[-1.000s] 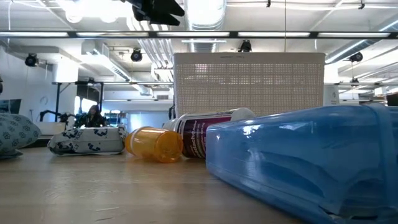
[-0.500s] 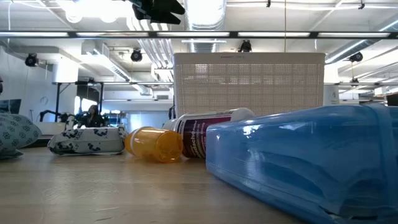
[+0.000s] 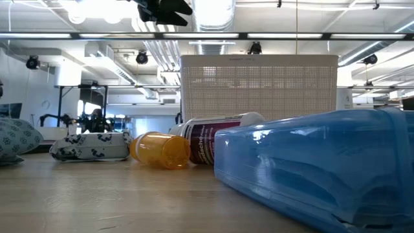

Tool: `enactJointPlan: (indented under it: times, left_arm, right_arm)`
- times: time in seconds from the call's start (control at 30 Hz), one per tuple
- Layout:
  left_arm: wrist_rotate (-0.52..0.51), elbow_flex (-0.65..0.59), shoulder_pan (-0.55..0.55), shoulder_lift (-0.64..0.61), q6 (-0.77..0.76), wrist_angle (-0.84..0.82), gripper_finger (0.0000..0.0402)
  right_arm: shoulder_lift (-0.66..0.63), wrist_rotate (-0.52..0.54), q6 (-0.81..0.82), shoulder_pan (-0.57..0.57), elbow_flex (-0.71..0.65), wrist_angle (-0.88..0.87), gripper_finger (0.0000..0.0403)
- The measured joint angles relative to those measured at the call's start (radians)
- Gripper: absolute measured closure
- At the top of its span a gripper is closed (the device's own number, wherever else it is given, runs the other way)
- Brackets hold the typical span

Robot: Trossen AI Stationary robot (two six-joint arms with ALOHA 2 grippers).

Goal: Pick & place medical supplies in basket/bin
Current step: Put the white medicine bottle into the bin

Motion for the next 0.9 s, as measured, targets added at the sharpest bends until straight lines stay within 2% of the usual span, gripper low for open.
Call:
enactJointPlan:
  times: [0.17, 0.5, 0.67, 0.83, 0.9]
  left_arm:
    - [-0.001, -0.002, 0.000, 0.010, -0.016, -0.004, 0.0132]
    - [-0.001, -0.002, 0.000, 0.012, -0.019, -0.008, 0.0132]
    - [-0.001, -0.002, 0.000, 0.012, -0.019, -0.013, 0.0132]
    - [-0.001, -0.002, 0.000, 0.012, -0.020, -0.041, 0.0132]
    - [-0.003, -0.002, -0.005, 0.012, -0.023, -0.061, 0.0132]
  right_arm:
    - [-0.001, 0.025, 0.019, -0.008, -0.004, 0.005, 0.0200]
    - [-0.016, 0.060, 0.155, -0.037, -0.013, -0.021, 0.0237]
    - [-0.067, 0.106, 0.295, -0.034, -0.013, -0.156, 0.0246]
    - [-0.189, 0.246, 0.550, -0.044, -0.014, -0.414, 0.0243]
    - [-0.271, 0.357, 0.606, -0.060, -0.045, -0.396, 0.0242]
